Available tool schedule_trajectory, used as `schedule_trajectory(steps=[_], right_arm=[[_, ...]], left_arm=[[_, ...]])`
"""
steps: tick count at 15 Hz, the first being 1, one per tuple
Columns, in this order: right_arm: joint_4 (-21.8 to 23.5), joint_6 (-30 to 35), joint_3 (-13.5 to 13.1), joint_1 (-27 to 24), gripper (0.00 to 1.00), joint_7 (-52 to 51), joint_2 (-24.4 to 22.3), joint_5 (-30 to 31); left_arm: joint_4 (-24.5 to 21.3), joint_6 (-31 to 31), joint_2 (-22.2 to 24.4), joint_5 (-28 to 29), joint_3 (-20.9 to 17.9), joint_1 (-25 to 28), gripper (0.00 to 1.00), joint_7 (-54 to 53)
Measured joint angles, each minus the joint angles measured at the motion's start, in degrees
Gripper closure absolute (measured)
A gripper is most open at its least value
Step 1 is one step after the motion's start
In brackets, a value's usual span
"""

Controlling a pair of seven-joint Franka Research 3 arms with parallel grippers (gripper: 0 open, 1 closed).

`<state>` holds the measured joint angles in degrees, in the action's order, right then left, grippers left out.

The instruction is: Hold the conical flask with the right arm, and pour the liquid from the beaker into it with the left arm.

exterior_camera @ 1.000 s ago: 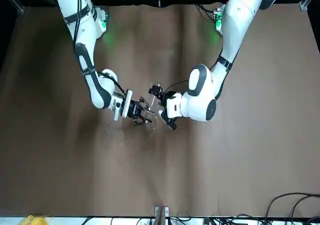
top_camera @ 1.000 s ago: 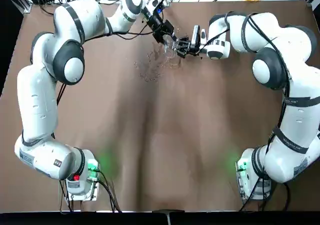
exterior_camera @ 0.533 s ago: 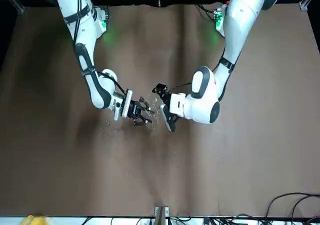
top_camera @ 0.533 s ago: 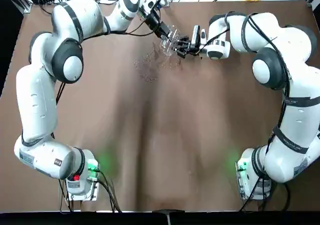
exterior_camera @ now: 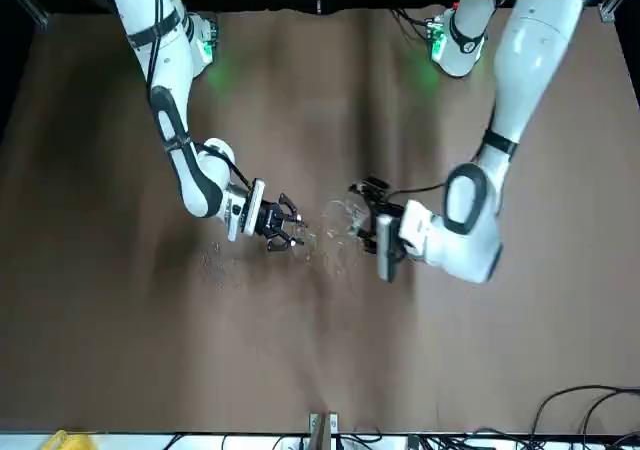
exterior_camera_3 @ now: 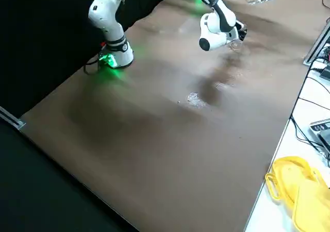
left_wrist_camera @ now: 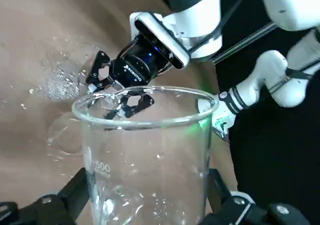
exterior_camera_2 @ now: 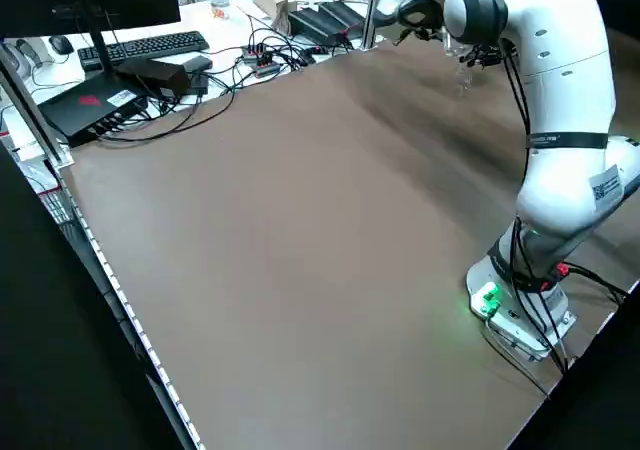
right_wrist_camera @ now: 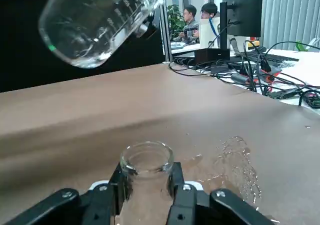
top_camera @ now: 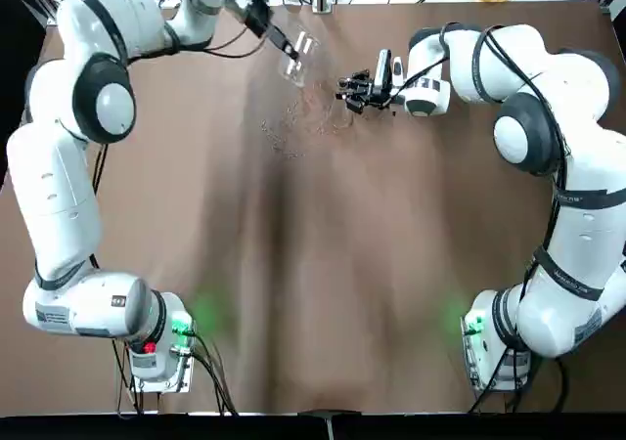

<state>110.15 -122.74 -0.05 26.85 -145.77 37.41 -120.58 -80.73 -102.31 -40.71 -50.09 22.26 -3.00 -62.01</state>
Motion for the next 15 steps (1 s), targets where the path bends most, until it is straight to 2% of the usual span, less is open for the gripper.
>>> schedule_trajectory(steps=[5,11,13,15], right_arm=[[0.0,0.0,-0.1,-0.4,0.61,0.0,0.0,0.0],[-0.1,-0.1,-0.4,-4.5,0.61,0.0,-0.1,0.1],[0.0,-0.4,-0.4,-7.8,0.61,-1.1,-0.4,2.4],[0.3,-0.1,-0.3,-10.6,0.61,-2.5,-0.7,4.4]], left_arm=[[-1.2,5.7,-1.6,-0.3,-0.2,9.8,0.02,-17.6],[-2.0,7.9,-6.9,-0.3,-2.0,19.7,0.02,-40.2],[-2.0,7.9,-9.8,-0.4,-2.3,22.8,0.02,-50.2],[-2.0,7.9,-11.2,-0.5,-2.3,24.1,0.02,-55.7]])
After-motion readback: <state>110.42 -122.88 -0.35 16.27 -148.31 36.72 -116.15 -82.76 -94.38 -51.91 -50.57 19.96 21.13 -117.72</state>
